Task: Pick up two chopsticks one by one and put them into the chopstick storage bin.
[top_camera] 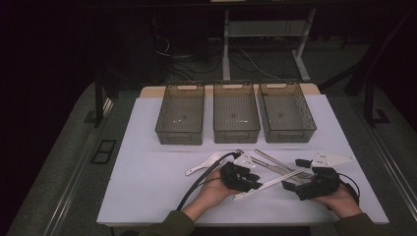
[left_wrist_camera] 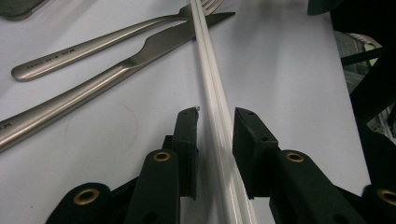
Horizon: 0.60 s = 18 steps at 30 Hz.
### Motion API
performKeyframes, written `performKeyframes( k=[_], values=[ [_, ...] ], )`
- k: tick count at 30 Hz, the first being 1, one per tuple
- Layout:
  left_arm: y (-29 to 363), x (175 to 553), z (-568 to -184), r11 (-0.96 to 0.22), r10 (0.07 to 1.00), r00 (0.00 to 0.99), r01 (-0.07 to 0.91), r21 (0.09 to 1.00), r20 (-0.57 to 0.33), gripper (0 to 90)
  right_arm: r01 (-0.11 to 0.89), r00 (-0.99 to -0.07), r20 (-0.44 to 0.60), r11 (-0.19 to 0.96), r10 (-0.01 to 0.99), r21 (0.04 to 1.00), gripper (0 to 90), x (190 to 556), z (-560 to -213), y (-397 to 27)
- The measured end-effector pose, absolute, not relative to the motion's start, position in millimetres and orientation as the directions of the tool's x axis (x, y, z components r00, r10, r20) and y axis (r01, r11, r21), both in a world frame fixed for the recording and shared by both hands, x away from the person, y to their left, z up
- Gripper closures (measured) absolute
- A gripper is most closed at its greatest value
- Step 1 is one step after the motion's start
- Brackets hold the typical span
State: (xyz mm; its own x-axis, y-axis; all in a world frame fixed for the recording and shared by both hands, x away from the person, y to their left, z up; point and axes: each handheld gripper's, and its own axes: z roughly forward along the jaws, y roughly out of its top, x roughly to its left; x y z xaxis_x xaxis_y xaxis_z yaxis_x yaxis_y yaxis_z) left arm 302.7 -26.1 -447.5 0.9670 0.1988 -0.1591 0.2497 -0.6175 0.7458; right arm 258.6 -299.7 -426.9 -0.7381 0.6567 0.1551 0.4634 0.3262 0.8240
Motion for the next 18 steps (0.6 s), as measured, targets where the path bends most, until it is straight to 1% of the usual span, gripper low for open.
performKeyframes(
  k=[18],
  values=[
    [-27.1,304.2,-451.7,-0.639,0.21,0.968,0.244,0.729,-0.14,73.0,0.462,-0.74,0.154,0.328,0.655,0.824,1.9,258.5,-426.8,-299.6]
  ],
)
